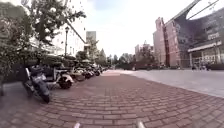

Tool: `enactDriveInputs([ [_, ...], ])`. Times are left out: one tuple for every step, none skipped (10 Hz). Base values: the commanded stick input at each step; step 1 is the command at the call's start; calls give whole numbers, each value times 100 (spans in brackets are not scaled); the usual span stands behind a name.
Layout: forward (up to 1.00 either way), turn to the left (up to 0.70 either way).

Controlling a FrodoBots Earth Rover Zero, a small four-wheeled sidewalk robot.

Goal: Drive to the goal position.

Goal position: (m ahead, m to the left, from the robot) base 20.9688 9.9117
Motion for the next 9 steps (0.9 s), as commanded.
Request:
enactDriveInputs([
  [70,0],
  [70,0],
  [70,0],
  [70,0],
  [70,0],
  [70,0],
  [70,0],
  [70,0],
  [70,0],
])
